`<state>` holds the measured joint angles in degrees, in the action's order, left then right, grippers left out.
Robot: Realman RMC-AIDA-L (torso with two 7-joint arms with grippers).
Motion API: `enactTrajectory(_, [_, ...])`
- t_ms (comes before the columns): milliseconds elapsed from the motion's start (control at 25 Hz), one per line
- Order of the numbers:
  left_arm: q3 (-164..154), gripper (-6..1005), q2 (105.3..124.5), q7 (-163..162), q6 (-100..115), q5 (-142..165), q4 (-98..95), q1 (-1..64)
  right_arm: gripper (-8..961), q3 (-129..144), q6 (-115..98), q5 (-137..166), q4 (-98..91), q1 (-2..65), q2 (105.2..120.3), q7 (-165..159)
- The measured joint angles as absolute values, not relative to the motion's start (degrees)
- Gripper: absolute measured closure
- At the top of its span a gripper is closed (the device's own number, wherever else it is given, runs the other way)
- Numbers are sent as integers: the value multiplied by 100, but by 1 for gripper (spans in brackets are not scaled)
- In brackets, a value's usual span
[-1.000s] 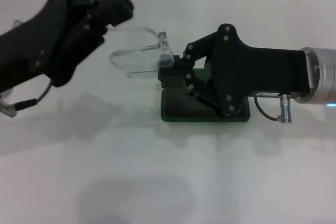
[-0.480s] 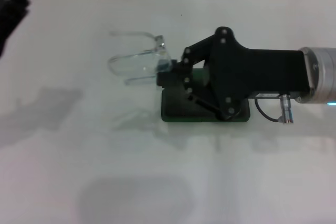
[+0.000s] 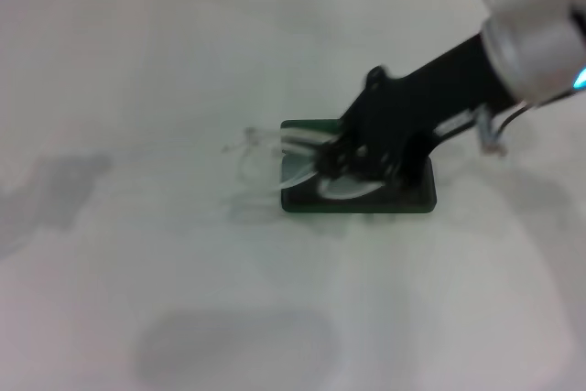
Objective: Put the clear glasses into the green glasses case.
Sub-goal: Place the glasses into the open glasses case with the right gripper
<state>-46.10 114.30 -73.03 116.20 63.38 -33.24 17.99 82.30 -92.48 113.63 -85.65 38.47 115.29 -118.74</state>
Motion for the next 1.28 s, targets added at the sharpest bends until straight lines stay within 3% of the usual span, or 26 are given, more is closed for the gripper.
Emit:
enactTrajectory(200, [-4598,951,11435,-7302,11618,6339,-3325,1787,900,7200,-10989,11925,-7969,5142,11516,-13167])
enactTrajectory(400, [-4596,951,11445,-7303,11618,6344,-3322,1709,900,7165,-11479,12601,-7256,5840,11544,-13467])
enactTrajectory(880, [-4596,950,11441,-7309,11619,6367,-3322,1792,899,7823,-10822,13552,-5917,6445,11583,-13460])
enactTrajectory(1280, [-4597,951,11457,-7278,11617,6382,-3313,1441,899,8679,-9867,13819,-4679,7136,11604,-13430])
